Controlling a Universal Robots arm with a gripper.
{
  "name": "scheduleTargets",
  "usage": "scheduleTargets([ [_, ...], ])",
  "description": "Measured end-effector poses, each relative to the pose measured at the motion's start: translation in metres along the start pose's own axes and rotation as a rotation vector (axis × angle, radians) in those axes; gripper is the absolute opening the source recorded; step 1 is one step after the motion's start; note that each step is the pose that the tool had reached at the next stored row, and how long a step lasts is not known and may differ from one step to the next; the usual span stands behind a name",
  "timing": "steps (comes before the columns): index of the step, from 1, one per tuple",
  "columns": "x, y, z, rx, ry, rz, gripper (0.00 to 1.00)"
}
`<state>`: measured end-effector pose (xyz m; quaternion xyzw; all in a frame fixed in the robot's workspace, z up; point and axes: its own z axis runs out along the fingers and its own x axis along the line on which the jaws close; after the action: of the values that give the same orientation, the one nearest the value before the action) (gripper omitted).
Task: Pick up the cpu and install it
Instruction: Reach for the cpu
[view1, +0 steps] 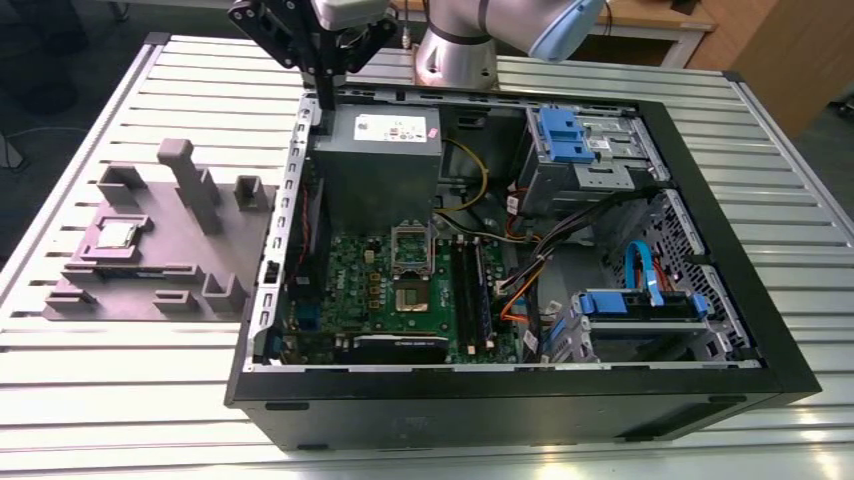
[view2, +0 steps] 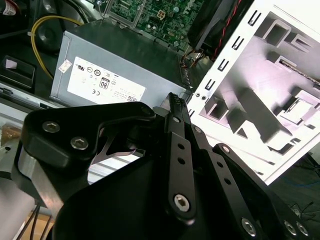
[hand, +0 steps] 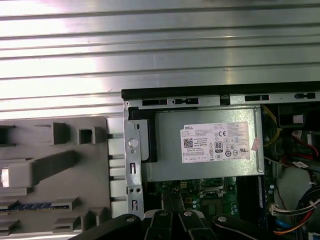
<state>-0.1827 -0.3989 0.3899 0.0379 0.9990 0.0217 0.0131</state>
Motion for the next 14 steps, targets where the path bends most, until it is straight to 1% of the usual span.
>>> scheduleTargets([
  [14, 0.0032, -0.0003, 0.0002, 0.0, 0.0001, 0.0, 0.11],
])
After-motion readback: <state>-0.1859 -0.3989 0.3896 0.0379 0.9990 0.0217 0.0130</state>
